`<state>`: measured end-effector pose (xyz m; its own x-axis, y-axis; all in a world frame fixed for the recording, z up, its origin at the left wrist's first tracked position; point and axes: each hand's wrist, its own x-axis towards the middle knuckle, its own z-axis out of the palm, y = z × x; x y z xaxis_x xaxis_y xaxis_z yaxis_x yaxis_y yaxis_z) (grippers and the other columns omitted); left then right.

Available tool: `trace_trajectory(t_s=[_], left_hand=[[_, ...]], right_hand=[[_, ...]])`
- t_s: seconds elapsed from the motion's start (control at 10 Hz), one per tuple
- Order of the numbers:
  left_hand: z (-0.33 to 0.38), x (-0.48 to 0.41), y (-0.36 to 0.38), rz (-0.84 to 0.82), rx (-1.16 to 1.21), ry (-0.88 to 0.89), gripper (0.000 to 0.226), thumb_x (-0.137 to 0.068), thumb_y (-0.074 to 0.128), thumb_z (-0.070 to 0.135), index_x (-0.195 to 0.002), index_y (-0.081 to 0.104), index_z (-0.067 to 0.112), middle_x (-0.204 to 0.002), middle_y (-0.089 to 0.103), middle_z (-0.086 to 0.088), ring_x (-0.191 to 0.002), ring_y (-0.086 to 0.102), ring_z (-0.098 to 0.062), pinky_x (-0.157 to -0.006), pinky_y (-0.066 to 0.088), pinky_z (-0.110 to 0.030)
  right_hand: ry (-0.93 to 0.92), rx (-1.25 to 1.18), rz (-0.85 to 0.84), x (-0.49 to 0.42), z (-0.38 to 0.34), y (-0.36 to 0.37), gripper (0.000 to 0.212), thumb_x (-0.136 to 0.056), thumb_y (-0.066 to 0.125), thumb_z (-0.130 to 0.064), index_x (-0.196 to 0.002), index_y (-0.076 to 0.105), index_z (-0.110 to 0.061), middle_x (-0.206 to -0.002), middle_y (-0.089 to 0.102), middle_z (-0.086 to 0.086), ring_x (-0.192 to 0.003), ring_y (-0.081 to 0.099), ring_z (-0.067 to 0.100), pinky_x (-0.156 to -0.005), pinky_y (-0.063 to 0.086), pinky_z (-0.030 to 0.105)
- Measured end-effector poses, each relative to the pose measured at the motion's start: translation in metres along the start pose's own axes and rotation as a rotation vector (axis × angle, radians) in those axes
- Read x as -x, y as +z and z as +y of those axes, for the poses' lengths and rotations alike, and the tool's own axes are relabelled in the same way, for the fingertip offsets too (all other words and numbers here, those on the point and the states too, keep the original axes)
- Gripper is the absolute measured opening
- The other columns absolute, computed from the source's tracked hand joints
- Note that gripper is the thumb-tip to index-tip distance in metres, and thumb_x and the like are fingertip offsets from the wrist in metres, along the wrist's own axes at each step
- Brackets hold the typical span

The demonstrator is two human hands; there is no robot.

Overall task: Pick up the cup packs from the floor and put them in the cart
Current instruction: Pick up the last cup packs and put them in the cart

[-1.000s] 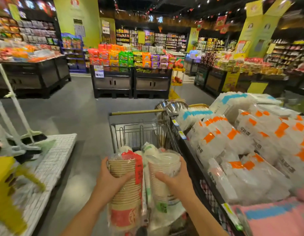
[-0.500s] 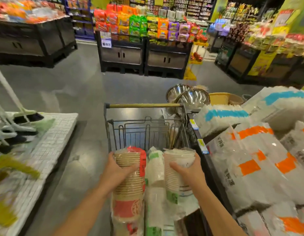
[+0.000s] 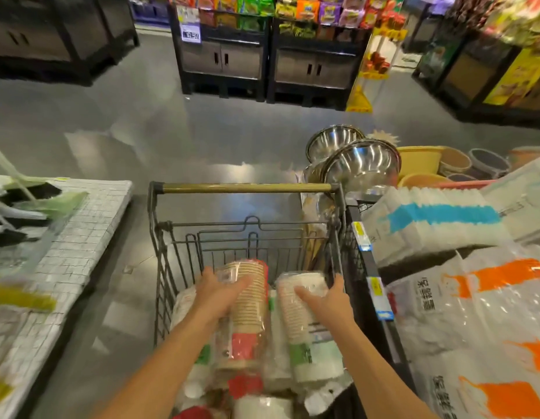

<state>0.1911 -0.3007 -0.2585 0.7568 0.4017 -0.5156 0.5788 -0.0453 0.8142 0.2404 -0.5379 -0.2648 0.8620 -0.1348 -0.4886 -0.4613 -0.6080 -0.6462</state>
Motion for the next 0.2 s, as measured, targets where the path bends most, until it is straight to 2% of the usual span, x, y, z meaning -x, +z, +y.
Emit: trace_trajectory(t_s=[0.1, 0.2], left_hand=[[-0.0064, -0.0032, 0.0038, -0.087, -0.186, 0.086, 0.075, -0.078, 0.083, 0.034, -0.141, 0.042, 0.032, -0.139, 0.051, -0.002, -0.096, 0.062, -0.008, -0.074, 0.058, -0.029], [-0.0096, 0.0043, 0.0028, -0.122, -0.321, 0.117, 0.087, -0.083, 0.077, 0.037, -0.156, 0.031, 0.023, -0.150, 0.044, -0.005, -0.104, 0.058, -0.012, -0.069, 0.049, -0.019]], right_hand=[[-0.051, 0.104, 0.027, -0.0048, 0.0034, 0.0058, 0.110, -0.085, 0.074, -0.057, -0.164, 0.007, -0.020, -0.163, 0.031, 0.016, -0.146, 0.037, 0.039, -0.114, 0.038, 0.056], [-0.122, 0.202, 0.027, 0.0036, 0.0049, 0.0125, 0.094, -0.091, 0.070, -0.048, -0.162, 0.016, -0.018, -0.160, 0.037, 0.013, -0.142, 0.042, 0.035, -0.112, 0.042, 0.051]])
